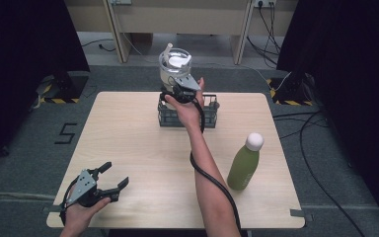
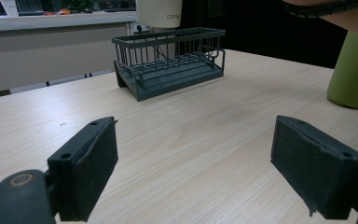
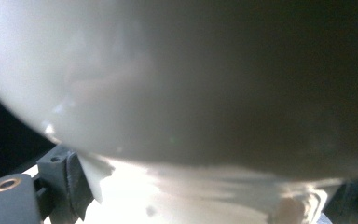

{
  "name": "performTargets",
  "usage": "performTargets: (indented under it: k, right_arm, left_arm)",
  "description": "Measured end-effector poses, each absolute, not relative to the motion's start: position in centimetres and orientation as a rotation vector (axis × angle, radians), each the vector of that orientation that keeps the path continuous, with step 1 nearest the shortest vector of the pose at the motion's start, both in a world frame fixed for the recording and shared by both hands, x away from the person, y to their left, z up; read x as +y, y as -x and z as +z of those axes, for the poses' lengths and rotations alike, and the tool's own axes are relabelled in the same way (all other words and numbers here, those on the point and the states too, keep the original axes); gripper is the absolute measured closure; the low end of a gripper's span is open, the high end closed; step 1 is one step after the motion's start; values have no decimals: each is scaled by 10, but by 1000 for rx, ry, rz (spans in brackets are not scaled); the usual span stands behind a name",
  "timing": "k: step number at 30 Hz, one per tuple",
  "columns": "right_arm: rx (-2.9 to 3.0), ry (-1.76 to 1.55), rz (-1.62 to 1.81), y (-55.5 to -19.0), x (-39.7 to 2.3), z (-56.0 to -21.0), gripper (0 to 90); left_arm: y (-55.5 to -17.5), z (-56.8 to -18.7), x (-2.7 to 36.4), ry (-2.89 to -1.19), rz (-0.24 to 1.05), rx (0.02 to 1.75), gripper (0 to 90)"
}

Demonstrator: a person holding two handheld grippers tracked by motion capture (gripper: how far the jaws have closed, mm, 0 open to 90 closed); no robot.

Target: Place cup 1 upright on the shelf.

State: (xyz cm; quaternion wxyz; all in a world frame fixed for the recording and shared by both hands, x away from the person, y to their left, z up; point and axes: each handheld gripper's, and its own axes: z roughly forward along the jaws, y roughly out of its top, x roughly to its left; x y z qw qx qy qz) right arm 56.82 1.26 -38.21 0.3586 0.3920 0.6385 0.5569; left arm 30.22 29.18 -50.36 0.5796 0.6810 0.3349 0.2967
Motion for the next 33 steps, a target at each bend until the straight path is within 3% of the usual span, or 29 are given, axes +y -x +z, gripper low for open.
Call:
performTargets:
  k: [33]
  right_arm:
    - [1682,-1067,1399,-601,26,-397,104]
  left_arm:
    - [-302,-504,294,-1582,692,793,141]
